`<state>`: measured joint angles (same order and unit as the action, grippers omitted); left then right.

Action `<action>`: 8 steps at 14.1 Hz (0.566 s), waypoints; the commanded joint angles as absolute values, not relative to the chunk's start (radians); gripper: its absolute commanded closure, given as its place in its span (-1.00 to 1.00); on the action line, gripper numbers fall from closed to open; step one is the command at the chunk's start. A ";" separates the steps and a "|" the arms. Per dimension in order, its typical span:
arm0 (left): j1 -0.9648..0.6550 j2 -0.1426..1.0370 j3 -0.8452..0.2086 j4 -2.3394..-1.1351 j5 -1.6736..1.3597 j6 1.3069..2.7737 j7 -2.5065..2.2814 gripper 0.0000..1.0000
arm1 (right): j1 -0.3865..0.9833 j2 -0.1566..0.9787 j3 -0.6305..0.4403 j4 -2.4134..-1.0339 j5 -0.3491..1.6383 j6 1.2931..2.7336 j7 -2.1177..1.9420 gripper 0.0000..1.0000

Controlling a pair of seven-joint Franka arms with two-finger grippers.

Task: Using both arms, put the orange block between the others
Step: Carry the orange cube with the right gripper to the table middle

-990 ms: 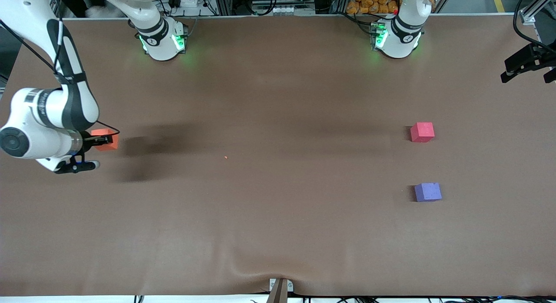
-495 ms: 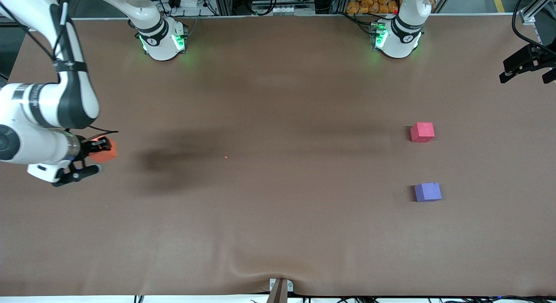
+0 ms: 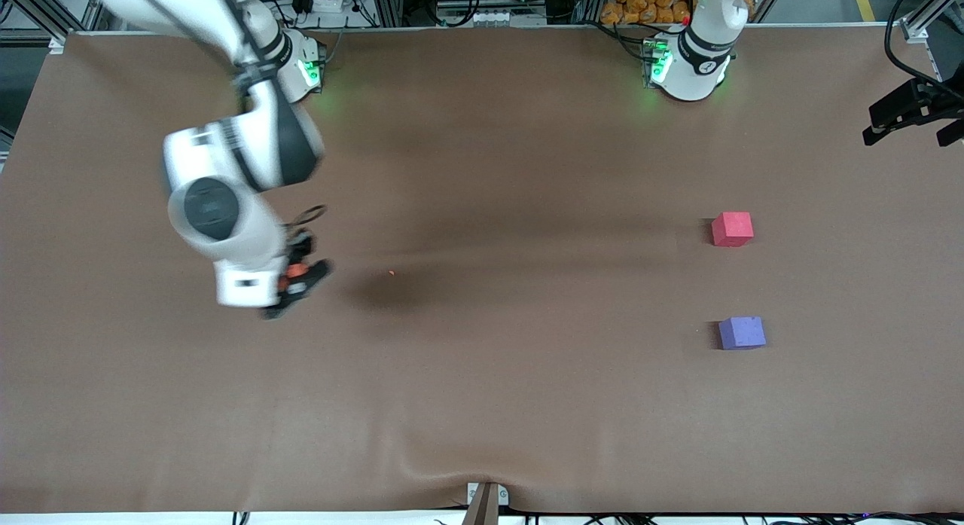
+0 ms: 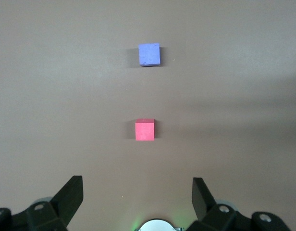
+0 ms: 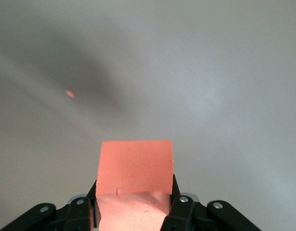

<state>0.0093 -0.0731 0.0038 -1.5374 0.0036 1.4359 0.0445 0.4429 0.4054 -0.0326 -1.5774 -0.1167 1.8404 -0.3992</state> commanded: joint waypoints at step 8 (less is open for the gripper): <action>0.005 -0.060 -0.005 -1.526 0.023 1.431 0.060 -1.00 | 0.652 0.676 -0.046 -1.348 -0.036 1.977 -0.074 0.65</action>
